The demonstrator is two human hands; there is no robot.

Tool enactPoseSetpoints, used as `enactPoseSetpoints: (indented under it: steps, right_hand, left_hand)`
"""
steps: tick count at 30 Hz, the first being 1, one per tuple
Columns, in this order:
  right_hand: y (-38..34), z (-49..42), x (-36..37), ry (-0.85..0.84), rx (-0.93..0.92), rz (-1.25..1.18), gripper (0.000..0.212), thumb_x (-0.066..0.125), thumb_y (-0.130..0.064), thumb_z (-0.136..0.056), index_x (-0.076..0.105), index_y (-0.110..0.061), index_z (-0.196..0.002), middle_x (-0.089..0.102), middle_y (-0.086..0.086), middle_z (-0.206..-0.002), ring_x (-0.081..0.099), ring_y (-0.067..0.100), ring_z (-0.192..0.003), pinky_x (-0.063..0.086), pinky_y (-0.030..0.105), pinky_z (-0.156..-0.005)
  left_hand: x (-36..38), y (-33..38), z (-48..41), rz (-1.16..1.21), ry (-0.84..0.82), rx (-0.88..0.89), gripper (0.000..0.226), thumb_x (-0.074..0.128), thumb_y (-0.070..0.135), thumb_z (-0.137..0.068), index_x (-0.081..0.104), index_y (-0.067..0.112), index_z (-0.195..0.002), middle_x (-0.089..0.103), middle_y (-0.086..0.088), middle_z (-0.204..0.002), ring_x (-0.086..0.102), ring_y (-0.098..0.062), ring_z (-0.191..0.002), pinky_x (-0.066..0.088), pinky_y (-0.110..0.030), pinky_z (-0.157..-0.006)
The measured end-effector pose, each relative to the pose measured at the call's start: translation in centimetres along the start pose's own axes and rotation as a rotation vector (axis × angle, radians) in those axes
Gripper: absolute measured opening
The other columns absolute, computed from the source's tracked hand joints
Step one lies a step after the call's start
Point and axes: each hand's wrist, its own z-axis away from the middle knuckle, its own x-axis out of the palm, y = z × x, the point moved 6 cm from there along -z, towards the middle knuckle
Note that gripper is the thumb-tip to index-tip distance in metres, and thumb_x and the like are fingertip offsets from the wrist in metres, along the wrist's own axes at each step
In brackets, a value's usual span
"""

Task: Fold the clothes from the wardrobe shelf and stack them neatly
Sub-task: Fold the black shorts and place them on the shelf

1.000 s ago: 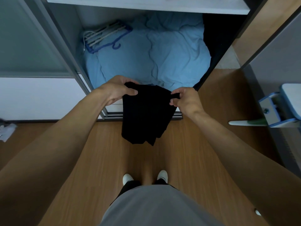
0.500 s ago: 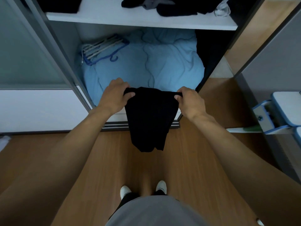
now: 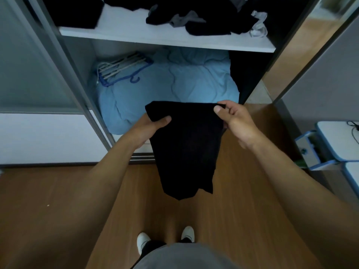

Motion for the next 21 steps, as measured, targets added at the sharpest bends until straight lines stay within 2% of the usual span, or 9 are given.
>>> enactPoseSetpoints:
  steps: [3,7,10,11,13,15,17,19,21]
  right_hand:
    - [0.4,0.3,-0.6,-0.041,0.049,-0.269,0.025,0.072,-0.046,-0.086,0.074,-0.031,-0.106,0.074,-0.003,-0.114,0.07,0.012,-0.107,0.055,0.021,-0.083]
    - [5.2,1.5,3.1,-0.151,0.186,0.02,0.042,0.084,-0.043,-0.075,0.061,-0.045,-0.109,0.072,-0.021,-0.106,0.067,-0.003,-0.101,0.051,0.007,-0.076]
    - [6.6,1.0,5.4,-0.099,0.186,-0.02,0.012,0.075,-0.032,-0.088,0.071,-0.028,-0.098,0.077,-0.002,-0.1,0.073,0.011,-0.093,0.056,0.017,-0.075]
    - [6.6,0.8,6.0,-0.074,0.171,-0.024,0.014,0.072,-0.031,-0.09,0.073,-0.019,-0.098,0.077,0.005,-0.1,0.073,0.016,-0.092,0.059,0.024,-0.078]
    - [6.3,0.3,7.0,-0.017,0.136,-0.061,0.019,0.071,-0.027,-0.092,0.074,-0.01,-0.098,0.077,0.007,-0.097,0.073,0.022,-0.093,0.06,0.031,-0.082]
    - [6.3,-0.1,7.8,0.027,0.122,-0.177,0.017,0.073,-0.024,-0.09,0.074,-0.011,-0.103,0.077,0.004,-0.098,0.073,0.023,-0.096,0.059,0.029,-0.081]
    - [6.2,-0.2,9.1,-0.022,0.143,-0.298,0.035,0.078,-0.026,-0.085,0.07,-0.012,-0.116,0.075,0.005,-0.111,0.07,0.023,-0.105,0.057,0.032,-0.088]
    - [6.5,-0.1,10.9,-0.178,0.21,-0.267,0.061,0.086,-0.04,-0.071,0.065,-0.022,-0.125,0.072,-0.001,-0.12,0.067,0.016,-0.112,0.053,0.032,-0.096]
    - [6.7,0.2,12.6,-0.304,0.257,-0.145,0.063,0.088,-0.05,-0.059,0.062,-0.042,-0.115,0.07,-0.017,-0.115,0.065,0.003,-0.109,0.051,0.025,-0.096]
  left_hand:
    - [1.0,3.4,-0.2,0.076,0.027,0.085,0.033,0.07,0.034,-0.091,0.065,0.025,-0.122,0.073,0.005,-0.116,0.068,-0.013,-0.109,0.052,-0.025,-0.095]
    - [0.9,6.3,0.2,-0.002,0.116,0.123,0.01,0.068,0.036,-0.092,0.07,0.032,-0.102,0.077,0.012,-0.098,0.072,-0.006,-0.094,0.054,-0.017,-0.079]
    - [-1.3,6.7,1.3,-0.135,0.231,0.126,0.006,0.067,0.033,-0.093,0.071,0.029,-0.09,0.075,0.017,-0.078,0.071,0.001,-0.076,0.051,-0.01,-0.065]
    - [-2.4,6.8,1.8,-0.179,0.276,0.13,0.008,0.068,0.033,-0.093,0.071,0.028,-0.088,0.075,0.015,-0.076,0.071,0.002,-0.073,0.051,-0.01,-0.063]
    - [-4.2,7.1,2.6,-0.242,0.335,0.136,0.008,0.069,0.033,-0.092,0.072,0.026,-0.09,0.075,0.011,-0.081,0.071,-0.001,-0.076,0.054,-0.014,-0.068]
    - [-5.5,7.6,3.3,-0.267,0.367,0.152,0.006,0.07,0.033,-0.092,0.072,0.028,-0.091,0.076,0.01,-0.087,0.072,-0.004,-0.081,0.057,-0.018,-0.073]
    - [-6.3,8.0,3.8,-0.24,0.394,0.16,0.008,0.071,0.031,-0.091,0.073,0.023,-0.093,0.076,0.008,-0.086,0.073,-0.007,-0.081,0.058,-0.02,-0.072]
    - [-6.8,8.1,4.2,-0.156,0.402,0.151,0.011,0.072,0.026,-0.09,0.074,0.017,-0.096,0.077,0.005,-0.086,0.074,-0.012,-0.082,0.059,-0.024,-0.073]
    - [-7.3,8.0,4.4,-0.103,0.41,0.146,0.014,0.073,0.022,-0.09,0.074,0.012,-0.099,0.078,0.001,-0.09,0.074,-0.015,-0.086,0.06,-0.027,-0.076]
